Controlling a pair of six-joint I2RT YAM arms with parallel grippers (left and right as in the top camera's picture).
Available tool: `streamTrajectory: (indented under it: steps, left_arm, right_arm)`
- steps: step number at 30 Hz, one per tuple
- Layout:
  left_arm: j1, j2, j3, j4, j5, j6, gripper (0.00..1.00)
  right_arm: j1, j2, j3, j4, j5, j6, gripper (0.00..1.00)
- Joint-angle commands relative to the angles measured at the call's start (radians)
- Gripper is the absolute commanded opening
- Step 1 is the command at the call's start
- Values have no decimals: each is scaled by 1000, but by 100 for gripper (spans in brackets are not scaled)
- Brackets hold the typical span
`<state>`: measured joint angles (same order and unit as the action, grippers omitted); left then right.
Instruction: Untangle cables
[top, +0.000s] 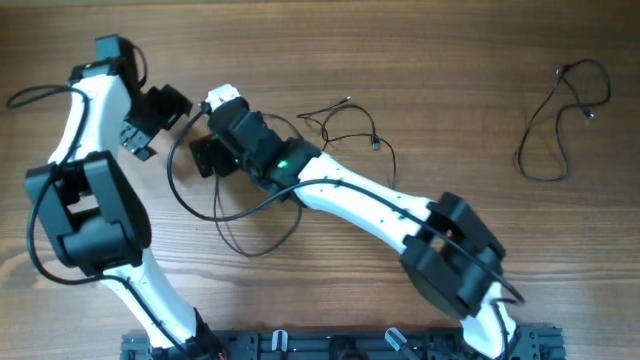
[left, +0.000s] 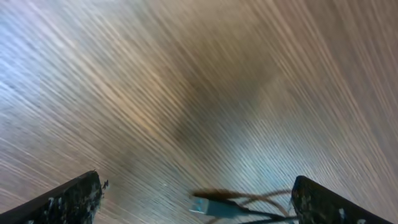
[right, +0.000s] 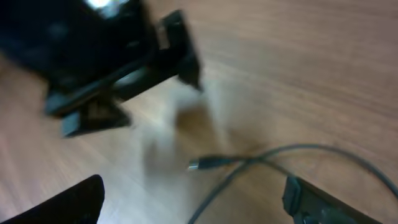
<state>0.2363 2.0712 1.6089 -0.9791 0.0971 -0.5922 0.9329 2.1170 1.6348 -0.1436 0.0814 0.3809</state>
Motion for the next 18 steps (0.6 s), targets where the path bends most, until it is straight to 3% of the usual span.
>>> streamTrajectory:
  steps: [1, 8, 14, 18]
  left_arm:
    - [11, 3, -18, 3, 18, -56, 100]
    - [8, 3, -18, 8, 18, -56, 100]
    - [8, 3, -18, 8, 18, -56, 100]
    - [8, 3, -18, 8, 18, -56, 100]
  right_arm:
    - [-10, 119, 6, 103, 106, -13, 92]
    - [-10, 251, 6, 237, 143, -38, 91]
    - [-10, 320, 6, 243, 139, -40, 91]
    - [-10, 347, 6, 203, 140, -40, 85]
